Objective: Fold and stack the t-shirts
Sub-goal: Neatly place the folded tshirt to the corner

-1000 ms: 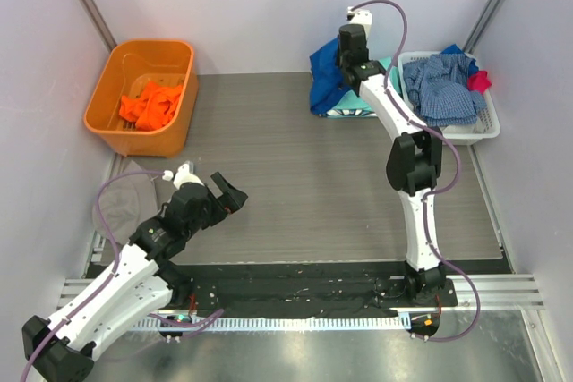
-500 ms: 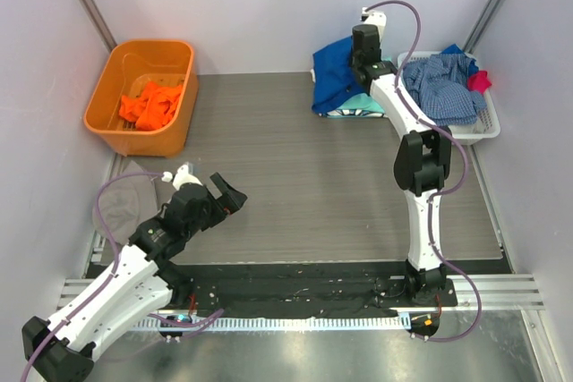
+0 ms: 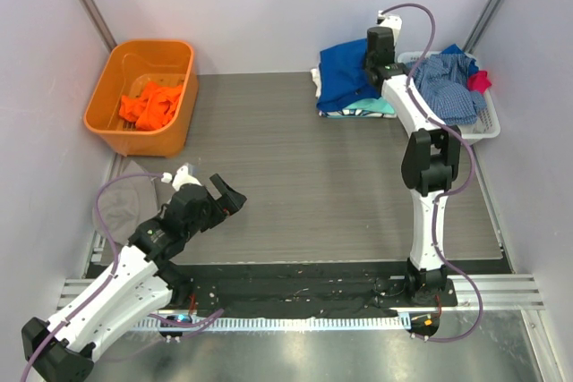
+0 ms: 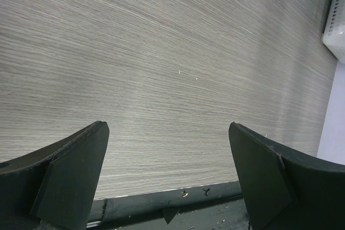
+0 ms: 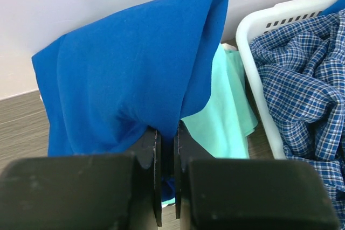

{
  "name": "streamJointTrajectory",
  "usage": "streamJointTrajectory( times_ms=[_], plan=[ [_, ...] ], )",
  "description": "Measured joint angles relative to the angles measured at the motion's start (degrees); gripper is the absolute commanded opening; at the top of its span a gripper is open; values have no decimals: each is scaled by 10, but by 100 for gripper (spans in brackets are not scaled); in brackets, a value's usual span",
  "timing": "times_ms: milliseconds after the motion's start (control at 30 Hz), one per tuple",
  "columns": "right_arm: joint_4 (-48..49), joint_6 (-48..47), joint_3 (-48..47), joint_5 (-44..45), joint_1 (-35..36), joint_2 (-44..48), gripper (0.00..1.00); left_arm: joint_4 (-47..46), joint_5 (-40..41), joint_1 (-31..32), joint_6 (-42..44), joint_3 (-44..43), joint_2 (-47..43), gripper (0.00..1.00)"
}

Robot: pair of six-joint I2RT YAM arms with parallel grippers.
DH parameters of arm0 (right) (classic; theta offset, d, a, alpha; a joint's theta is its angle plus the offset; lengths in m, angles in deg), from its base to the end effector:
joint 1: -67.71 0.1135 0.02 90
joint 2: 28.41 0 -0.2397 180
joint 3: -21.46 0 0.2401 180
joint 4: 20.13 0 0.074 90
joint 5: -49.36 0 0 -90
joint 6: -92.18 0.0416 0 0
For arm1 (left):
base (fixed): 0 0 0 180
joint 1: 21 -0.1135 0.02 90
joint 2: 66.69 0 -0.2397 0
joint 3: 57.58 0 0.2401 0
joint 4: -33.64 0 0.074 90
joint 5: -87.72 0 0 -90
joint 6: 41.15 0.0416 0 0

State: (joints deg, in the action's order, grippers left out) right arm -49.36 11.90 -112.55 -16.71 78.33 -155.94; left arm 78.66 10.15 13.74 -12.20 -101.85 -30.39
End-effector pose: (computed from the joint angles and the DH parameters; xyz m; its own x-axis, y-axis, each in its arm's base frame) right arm 0.5023 0.0770 0.2874 -0.3410 0.0931 -0.9354 0.2605 0.9655 0.0011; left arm 0.1334 -0.0816 0.2196 -0.6031 -0.6217 -0.4998 -0.2322 0.7363 -0.6356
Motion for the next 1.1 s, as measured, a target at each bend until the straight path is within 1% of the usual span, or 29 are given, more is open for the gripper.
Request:
streamJointTrajectory(
  times_ms=[867, 900, 933, 967, 1000, 1033, 1067, 1100],
  plan=[
    [18, 7, 43, 6, -33, 2, 1, 6, 0, 0, 1, 0, 7, 100],
    [19, 7, 44, 7, -34, 2, 9, 7, 0, 0, 1, 0, 7, 100],
    [20, 7, 45, 7, -35, 2, 23, 8, 0, 0, 1, 0, 7, 100],
    [21, 7, 47, 8, -36, 2, 40, 9, 0, 0, 1, 0, 7, 100],
    [22, 9, 48, 9, -36, 2, 72, 10, 0, 0, 1, 0, 6, 100],
    [23, 10, 49, 13, -37, 2, 80, 12, 0, 0, 1, 0, 6, 100],
    [25, 11, 49, 19, -38, 2, 84, 12, 0, 0, 1, 0, 5, 100],
    [29, 9, 49, 25, -39, 2, 92, 13, 0, 0, 2, 0, 4, 100]
  ],
)
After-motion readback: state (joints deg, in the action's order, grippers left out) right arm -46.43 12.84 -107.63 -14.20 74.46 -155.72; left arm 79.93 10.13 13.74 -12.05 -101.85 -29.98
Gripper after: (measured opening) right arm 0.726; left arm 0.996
